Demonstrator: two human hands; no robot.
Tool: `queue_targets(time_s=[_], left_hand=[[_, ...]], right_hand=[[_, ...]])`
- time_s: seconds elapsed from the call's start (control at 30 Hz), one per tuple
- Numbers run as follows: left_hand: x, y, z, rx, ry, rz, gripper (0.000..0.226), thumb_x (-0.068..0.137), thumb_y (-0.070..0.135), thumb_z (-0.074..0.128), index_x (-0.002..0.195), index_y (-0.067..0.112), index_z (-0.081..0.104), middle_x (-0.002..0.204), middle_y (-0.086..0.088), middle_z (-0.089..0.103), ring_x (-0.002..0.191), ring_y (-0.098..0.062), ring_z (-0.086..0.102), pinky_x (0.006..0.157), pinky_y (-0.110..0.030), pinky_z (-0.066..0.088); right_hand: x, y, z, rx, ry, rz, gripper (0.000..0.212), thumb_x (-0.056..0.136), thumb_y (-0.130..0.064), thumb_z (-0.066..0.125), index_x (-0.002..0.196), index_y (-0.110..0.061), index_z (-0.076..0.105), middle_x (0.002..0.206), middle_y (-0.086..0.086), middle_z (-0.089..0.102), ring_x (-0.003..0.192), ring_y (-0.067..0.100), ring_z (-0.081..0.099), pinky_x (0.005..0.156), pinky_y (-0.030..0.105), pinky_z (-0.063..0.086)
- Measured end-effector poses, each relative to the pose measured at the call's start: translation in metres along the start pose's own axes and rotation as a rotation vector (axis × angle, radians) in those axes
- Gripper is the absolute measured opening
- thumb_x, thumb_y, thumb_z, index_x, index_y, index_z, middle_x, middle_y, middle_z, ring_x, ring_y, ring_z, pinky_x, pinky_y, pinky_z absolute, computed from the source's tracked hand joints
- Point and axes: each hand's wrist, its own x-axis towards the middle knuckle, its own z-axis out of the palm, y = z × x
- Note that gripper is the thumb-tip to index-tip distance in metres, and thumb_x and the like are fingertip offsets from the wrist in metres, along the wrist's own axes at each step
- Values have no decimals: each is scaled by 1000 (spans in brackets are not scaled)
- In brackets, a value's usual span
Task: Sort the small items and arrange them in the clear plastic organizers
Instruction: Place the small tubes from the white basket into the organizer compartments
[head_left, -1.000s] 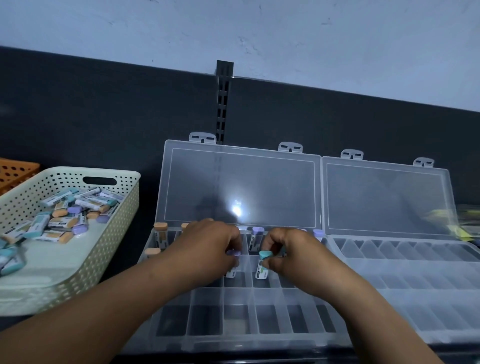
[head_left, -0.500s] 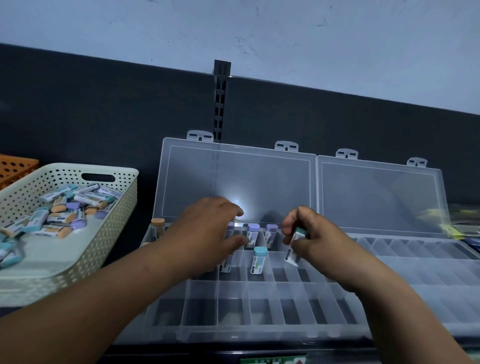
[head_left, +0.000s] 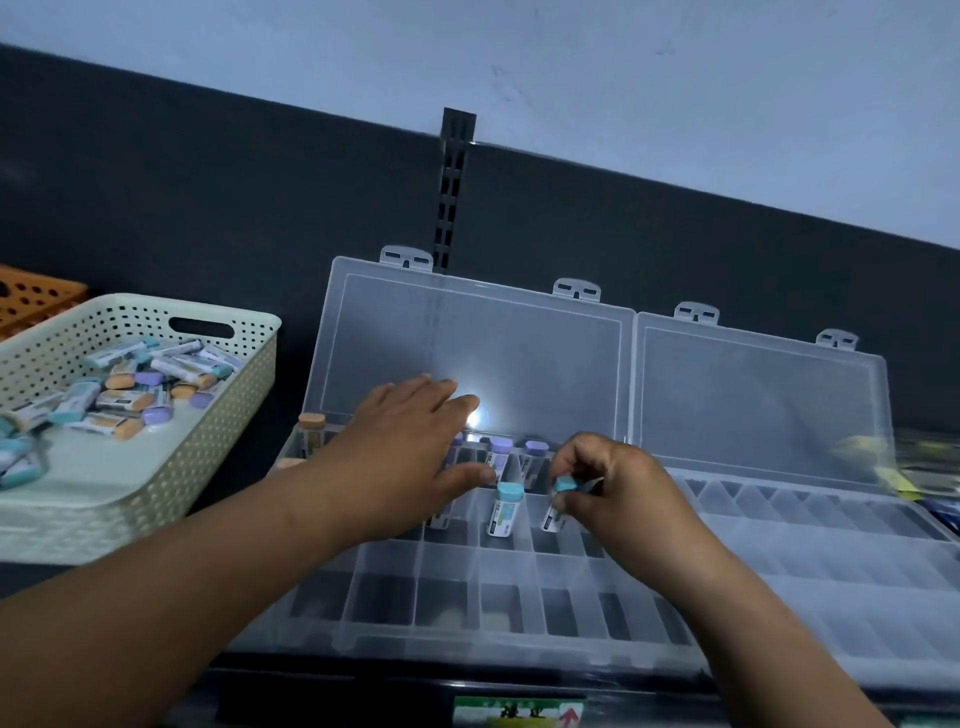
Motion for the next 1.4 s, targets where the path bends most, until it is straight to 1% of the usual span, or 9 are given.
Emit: queue_targets(time_s=[0.17,0.33,0.47,0.6,0.7,0.97,1.13,1.23,1.4], left_hand=[[-1,1,1,10,4,-2,76,89,66,30,152,30,6,161,5,1,147,-15,-2,118,-35,2],[-4,2,0,1,-13,-12,75,90,65,30,152,29,6,161,5,-1,147,-15,-4,118,-35,0],[-7,-3,-1,-1,-2,-15,75,91,64,30,152,29,6,161,5,0,147,-14,-4,118,-35,1],[-11,-15,-5,-24,26,-19,74,91,63,32,152,28,9,161,4,4,147,-14,-2,118,-35,3],[-17,-28,-13,-8,57,-27,75,90,65,32,152,28,11,161,3,7,147,-15,2,117,-33,4],[-56,-103,-47,48,167,-152,75,89,64,37,151,27,17,159,3,15,145,-16,11,117,-33,11],[-93,-162,-62,65,206,-252,75,88,64,39,150,26,23,156,3,22,143,-15,18,117,-33,17],[-113,-197,-68,106,201,-291,81,83,73,32,147,23,29,151,1,32,137,-17,28,111,-34,25],[-135,-244,-68,119,129,-369,75,89,64,37,150,24,20,157,-2,20,143,-20,18,115,-36,18]], right_hand=[[4,4,8,-42,-31,-60,27,79,-4,72,74,-28,63,71,-10,64,66,5,60,60,16,46],[6,8,14,-103,-63,-76,22,78,-6,73,82,-26,65,82,-11,65,77,6,60,72,24,50],[8,5,8,-103,-78,-78,27,75,-5,75,84,-28,62,82,-14,63,78,0,58,68,11,44],[14,-17,0,-93,-64,-100,23,76,-15,79,86,-24,60,83,-7,63,81,14,60,75,28,50],[21,-45,0,-77,-61,-171,15,81,-20,75,90,-22,62,84,-7,63,78,13,61,75,31,52],[59,-137,43,-289,-125,-440,30,86,-30,68,115,-25,62,113,-6,61,104,13,56,90,29,46],[83,-192,92,-283,-184,-524,29,86,-31,67,114,-27,61,112,-7,59,101,14,57,88,32,47],[95,-221,124,-326,-242,-553,31,85,-34,66,115,-28,59,117,-4,57,104,18,57,89,34,47],[112,-253,170,-404,-343,-555,37,87,-38,65,121,-23,56,125,0,54,111,20,52,90,31,44]])
